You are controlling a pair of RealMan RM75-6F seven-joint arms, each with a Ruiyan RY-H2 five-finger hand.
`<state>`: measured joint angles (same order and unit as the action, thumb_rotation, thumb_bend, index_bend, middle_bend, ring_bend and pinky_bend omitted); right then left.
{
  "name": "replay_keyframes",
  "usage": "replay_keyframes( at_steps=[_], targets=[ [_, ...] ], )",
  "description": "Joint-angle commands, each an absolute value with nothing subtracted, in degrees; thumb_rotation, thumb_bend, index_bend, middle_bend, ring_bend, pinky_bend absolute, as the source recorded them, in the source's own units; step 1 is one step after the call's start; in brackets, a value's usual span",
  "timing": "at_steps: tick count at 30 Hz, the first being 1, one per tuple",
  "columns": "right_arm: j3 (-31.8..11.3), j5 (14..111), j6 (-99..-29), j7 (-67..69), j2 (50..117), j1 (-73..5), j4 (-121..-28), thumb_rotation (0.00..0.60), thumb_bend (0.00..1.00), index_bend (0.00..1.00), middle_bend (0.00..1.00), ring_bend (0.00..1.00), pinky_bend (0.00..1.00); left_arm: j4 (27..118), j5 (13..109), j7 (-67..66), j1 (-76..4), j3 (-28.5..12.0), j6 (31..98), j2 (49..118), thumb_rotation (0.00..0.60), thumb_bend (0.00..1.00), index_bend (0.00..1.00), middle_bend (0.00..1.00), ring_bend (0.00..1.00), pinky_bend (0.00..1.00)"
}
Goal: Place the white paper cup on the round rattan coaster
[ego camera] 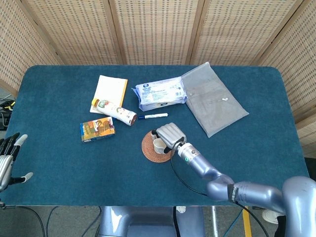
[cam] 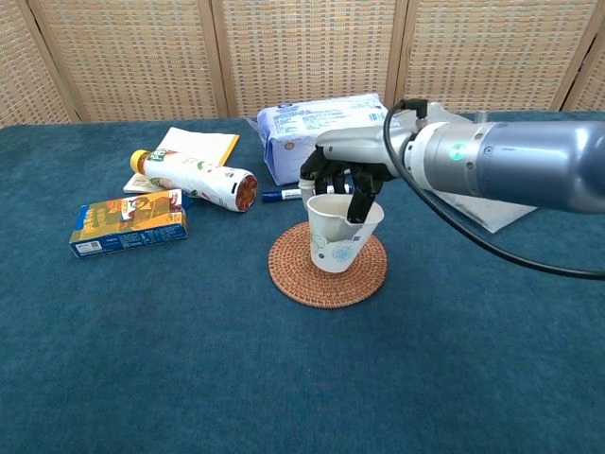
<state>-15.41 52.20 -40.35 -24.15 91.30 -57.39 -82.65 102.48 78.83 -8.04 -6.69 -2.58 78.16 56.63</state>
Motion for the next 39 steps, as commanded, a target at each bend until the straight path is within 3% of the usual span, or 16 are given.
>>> replay_keyframes(
  at_steps=[1,4,6,9,19,24,30,39],
  targets=[
    [-14.59,49.05,-41.72,-26.59,92.54,-59.25,-81.91,0.600,0.23,0.43,0.46,0.45,0.55,102.49,79.01,-8.03,-6.77,-2.48,78.08,56.60,0.600,0.00,0.00,0.00,0.00,0.00],
    [-13.86,46.95,-41.44,-28.00,91.84,-60.11,-82.74,0.600,0.18,0.30,0.34,0.32,0.42,102.50,79.14,-8.11,-6.79,-2.37,78.13,56.61,0.600,0.00,0.00,0.00,0.00,0.00],
    [-13.67,45.82,-41.13,-28.33,91.25,-60.47,-83.56,0.600,0.06,0.12,0.13,0.13,0.22,102.49,79.09,-8.09,-6.78,-2.37,78.18,56.62,0.600,0.00,0.00,0.00,0.00,0.00],
    [-13.61,44.92,-41.32,-28.51,90.44,-60.83,-84.95,0.600,0.00,0.01,0.00,0.01,0.09,102.49,79.01,-8.10,-6.79,-2.37,78.21,56.62,0.600,0.00,0.00,0.00,0.00,0.00],
    [-13.06,46.81,-47.69,-29.72,83.11,-59.17,-95.40,0.600,0.00,0.00,0.00,0.00,0.06,102.45,78.79,-8.28,-6.86,-2.33,78.27,56.69,0.600,0.00,0.00,0.00,0.00,0.00],
    [-10.21,55.01,-55.18,-28.27,76.11,-53.15,-101.82,0.600,0.00,0.02,0.00,0.00,0.00,102.55,79.23,-7.91,-6.56,-2.20,78.92,56.56,0.600,0.00,0.00,0.00,0.00,0.00],
    [-2.82,72.41,-67.97,-22.42,70.73,-42.85,-98.27,0.600,0.00,0.02,0.00,0.00,0.00,102.65,80.60,-7.67,-5.93,-2.14,80.85,56.83,0.600,0.00,0.00,0.00,0.00,0.00],
    [5.76,83.33,-83.19,-12.60,70.06,-28.25,-91.00,0.600,0.00,0.02,0.00,0.00,0.00,101.22,84.39,-6.59,-4.76,-1.82,84.72,58.05,0.600,0.00,0.00,0.00,0.00,0.00]
  ],
)
